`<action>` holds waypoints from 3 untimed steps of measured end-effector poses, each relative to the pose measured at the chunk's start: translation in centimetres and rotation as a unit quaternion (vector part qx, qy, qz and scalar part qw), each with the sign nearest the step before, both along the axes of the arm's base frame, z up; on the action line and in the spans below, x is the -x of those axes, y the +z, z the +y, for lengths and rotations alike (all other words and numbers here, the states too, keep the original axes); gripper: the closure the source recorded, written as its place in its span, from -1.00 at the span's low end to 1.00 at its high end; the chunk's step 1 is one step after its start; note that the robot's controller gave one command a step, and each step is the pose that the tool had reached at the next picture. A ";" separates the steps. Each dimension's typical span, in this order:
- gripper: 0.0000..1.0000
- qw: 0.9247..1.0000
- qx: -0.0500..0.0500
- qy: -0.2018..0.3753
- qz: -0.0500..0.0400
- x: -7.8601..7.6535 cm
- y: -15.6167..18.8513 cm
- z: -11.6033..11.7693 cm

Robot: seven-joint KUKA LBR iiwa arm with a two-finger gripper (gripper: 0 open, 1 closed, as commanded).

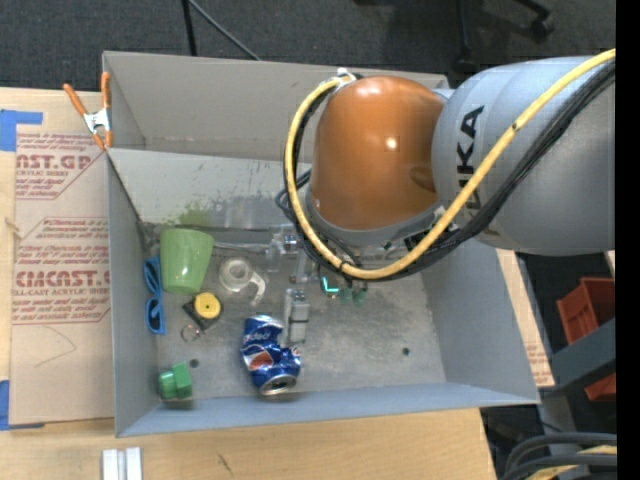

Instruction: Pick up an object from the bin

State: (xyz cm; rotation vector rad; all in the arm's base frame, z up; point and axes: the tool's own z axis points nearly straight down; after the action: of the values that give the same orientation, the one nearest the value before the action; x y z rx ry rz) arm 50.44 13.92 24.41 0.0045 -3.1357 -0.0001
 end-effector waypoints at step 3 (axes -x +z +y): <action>-1.00 0.893 0.001 -0.450 -0.002 2.5 -14.5 -3.4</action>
Offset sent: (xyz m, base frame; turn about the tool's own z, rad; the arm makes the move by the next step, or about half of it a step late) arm -0.0156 -0.0356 -0.1741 0.4516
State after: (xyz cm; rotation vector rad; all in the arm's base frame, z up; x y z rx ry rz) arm 47.93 10.48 9.96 -1.4098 -2.8063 -0.0006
